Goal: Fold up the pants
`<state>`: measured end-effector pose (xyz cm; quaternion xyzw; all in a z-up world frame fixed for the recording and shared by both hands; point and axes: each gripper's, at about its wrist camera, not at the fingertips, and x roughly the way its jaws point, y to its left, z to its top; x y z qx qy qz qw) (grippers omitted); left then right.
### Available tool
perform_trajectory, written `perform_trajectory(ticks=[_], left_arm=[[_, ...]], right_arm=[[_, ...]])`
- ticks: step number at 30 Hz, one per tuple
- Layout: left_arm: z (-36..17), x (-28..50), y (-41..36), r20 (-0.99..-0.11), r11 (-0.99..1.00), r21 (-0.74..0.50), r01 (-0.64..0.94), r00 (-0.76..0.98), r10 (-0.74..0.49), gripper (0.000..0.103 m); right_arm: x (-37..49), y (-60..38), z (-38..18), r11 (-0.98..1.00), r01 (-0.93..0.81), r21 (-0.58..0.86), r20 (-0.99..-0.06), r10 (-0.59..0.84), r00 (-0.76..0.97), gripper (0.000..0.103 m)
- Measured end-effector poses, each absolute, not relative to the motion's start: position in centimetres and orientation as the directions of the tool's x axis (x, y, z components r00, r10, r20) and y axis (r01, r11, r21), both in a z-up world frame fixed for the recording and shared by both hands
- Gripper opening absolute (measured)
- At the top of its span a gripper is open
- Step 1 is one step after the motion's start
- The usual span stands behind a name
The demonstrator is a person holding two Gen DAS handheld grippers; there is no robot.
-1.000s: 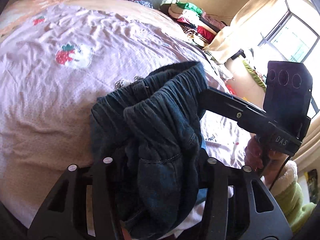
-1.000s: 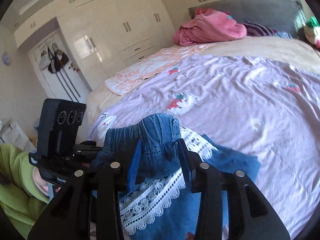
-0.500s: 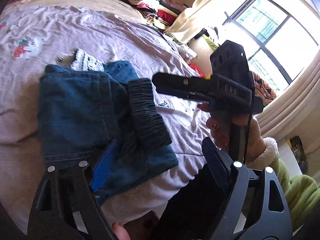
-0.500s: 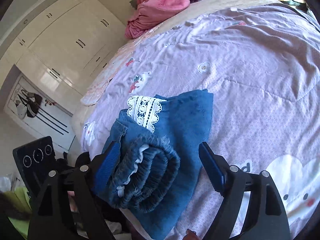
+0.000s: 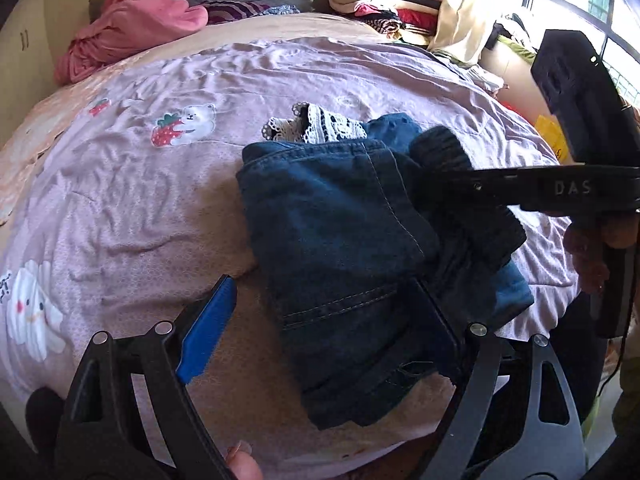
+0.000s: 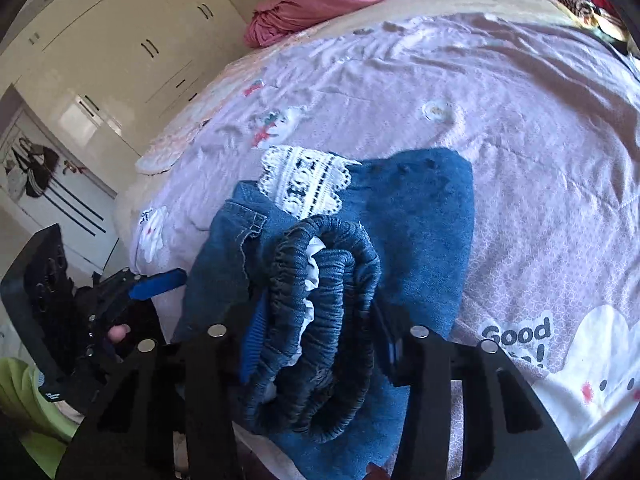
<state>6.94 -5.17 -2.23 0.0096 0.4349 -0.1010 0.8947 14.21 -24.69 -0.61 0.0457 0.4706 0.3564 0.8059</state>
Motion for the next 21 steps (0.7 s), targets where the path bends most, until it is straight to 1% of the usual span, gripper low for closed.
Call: perform_trajectory(ticks=[1, 3, 5, 7, 10, 13, 18, 20, 21], left_arm=[[-2.3, 7.1, -5.1, -0.78, 0.98, -0.073, 0.184, 0.602, -0.171, 0.079], [-2.1, 7.4, -4.8, -0.776, 0.982, -0.085, 0.17, 0.606, -0.172, 0.079], [-1.8, 7.5, -4.9, -0.768, 0.981, -0.1, 0.166, 0.614, -0.182, 0.079], [-1.7, 7.8, -5.2, -0.772, 0.981, -0.095, 0.17, 0.61, -0.18, 0.079], [-2.3, 7.9, -5.5, -0.79, 0.977, -0.119, 0.178, 0.579, -0.202, 0.079], [-2.7, 8.0, -5.7, -0.797, 0.975, -0.123, 0.183, 0.567, -0.207, 0.079], [-3.0, 7.9, -5.7, -0.802, 0.975, -0.129, 0.18, 0.56, -0.209, 0.079], [-2.9, 7.8, -5.6, -0.801, 0.975, -0.129, 0.18, 0.561, -0.209, 0.081], [-2.9, 7.7, -5.6, -0.801, 0.975, -0.13, 0.179, 0.561, -0.209, 0.082]], right_arm=[[13.8, -24.7, 0.2, 0.721, -0.558, 0.41, -0.699, 0.642, 0.315, 0.039], [13.4, -24.7, 1.8, 0.687, -0.606, 0.401, -0.652, 0.679, 0.338, 0.038], [13.6, -24.7, 2.6, 0.685, -0.635, 0.358, -0.635, 0.677, 0.372, 0.037], [14.9, -25.0, 2.1, 0.715, -0.606, 0.349, -0.658, 0.647, 0.386, 0.037], [16.6, -26.0, -0.3, 0.759, -0.525, 0.385, -0.708, 0.607, 0.359, 0.037], [16.8, -26.6, -1.4, 0.762, -0.495, 0.418, -0.714, 0.612, 0.339, 0.038], [16.6, -26.9, -1.9, 0.775, -0.471, 0.422, -0.724, 0.601, 0.339, 0.046], [16.3, -27.1, -1.6, 0.776, -0.468, 0.423, -0.718, 0.602, 0.349, 0.052], [16.0, -27.3, -1.3, 0.778, -0.466, 0.421, -0.712, 0.602, 0.361, 0.058]])
